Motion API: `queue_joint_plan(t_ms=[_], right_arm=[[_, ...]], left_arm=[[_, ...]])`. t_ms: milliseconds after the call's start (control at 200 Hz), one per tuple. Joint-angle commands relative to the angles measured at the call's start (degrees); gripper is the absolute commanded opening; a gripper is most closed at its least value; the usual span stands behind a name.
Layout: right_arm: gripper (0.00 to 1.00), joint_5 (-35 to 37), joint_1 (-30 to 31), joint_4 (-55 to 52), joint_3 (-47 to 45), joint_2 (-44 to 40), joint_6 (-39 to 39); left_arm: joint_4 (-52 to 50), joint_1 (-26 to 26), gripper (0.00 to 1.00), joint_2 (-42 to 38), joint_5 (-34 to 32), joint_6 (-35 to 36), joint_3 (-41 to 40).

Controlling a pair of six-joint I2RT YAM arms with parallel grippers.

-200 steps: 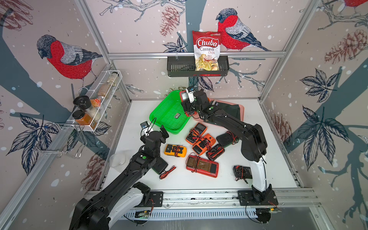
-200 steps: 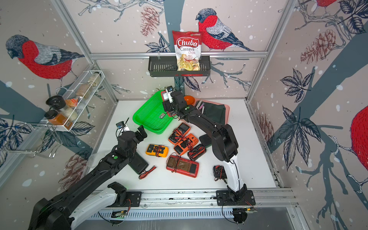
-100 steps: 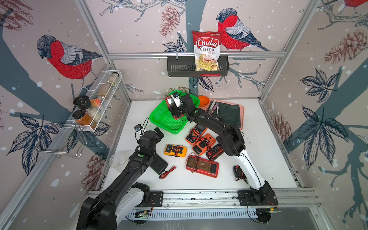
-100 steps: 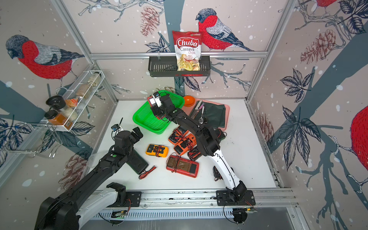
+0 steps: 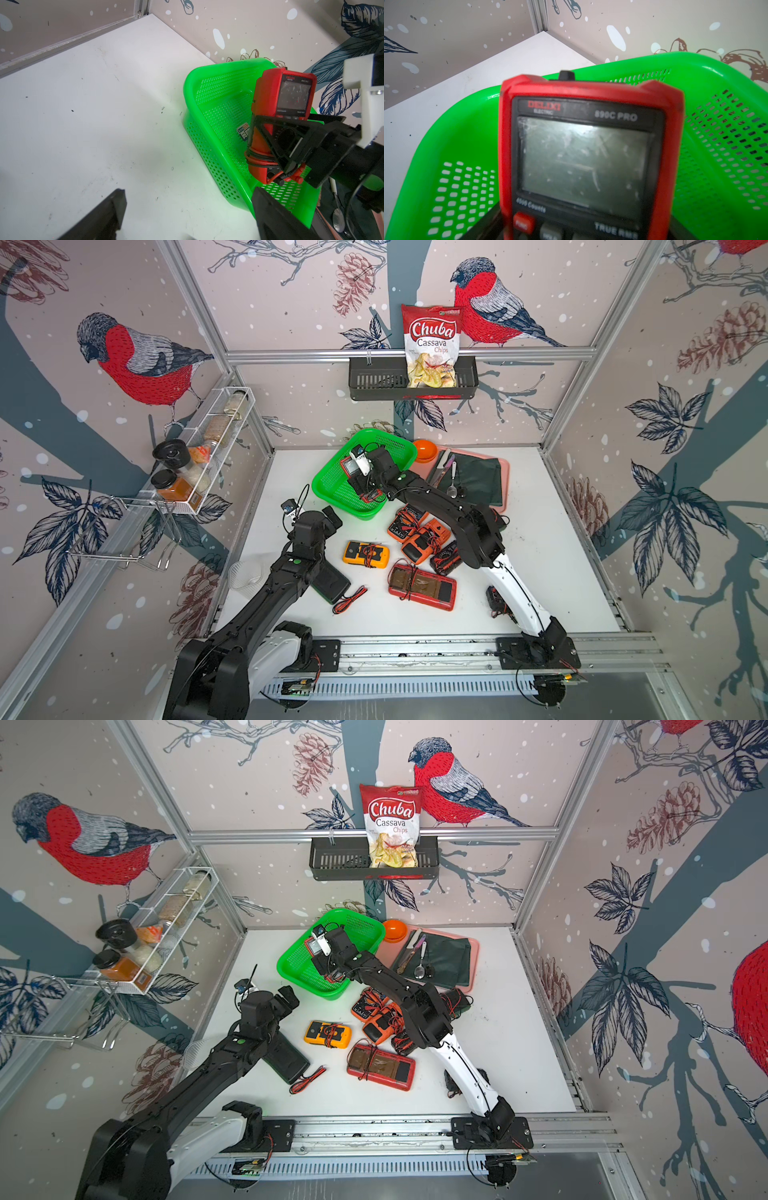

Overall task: Put the multimeter into the basket
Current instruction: Place the multimeter in the basket.

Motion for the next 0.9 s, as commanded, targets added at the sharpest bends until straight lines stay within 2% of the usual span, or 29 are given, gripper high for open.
queue_joint_plan(t_ms=[0, 180, 260, 320, 385, 450, 550, 620, 635, 895], right_arm=[[0.09, -0.94, 0.68, -0.4, 0.65, 0.68, -0.74], [0.13, -0.89, 1.51, -1.59, 0.95, 1.85, -0.75], [0.2, -1.36, 1.91, -1.82, 0.88, 2.33, -1.01], [0.32, -1.36, 2.32, -1.9, 0.88, 2.76, -1.4], [0.41, -1.27, 2.62, -1.98, 1.01, 3.18, -1.71], [0.63, -1.19, 2.98, -2.0, 1.36, 3.5, -1.87], [0.86, -1.49, 3.35, -1.6, 1.73, 3.5, -2.25], [0.95, -1.46, 3.53, -1.38, 2.08, 3.31, -2.51], [1.0, -1.48, 3.53, -1.3, 2.14, 3.3, -2.59], [0.99, -1.26, 3.37, -0.36, 2.31, 0.26, -2.3]], left_arm=[[1.92, 0.16, 0.98, 0.75, 0.25, 0.23, 0.67], [1.91, 0.16, 0.98, 2.52, 0.26, -0.52, 1.64], [1.94, 0.19, 0.98, 3.29, -0.02, -0.61, 2.07], [1.89, 0.21, 0.98, 3.75, -0.25, -0.56, 2.43], [1.74, 0.17, 0.98, 4.19, -0.4, -0.52, 2.98], [1.9, 0.17, 0.98, 4.59, -0.36, -0.52, 3.37], [2.02, 0.29, 0.98, 5.27, -0.62, -0.47, 3.94], [1.86, 0.37, 0.98, 5.81, -0.83, -0.47, 4.49], [1.8, 0.38, 0.98, 5.92, -0.9, -0.58, 4.63], [1.3, 1.78, 0.98, 7.21, -0.29, -0.97, 6.1]])
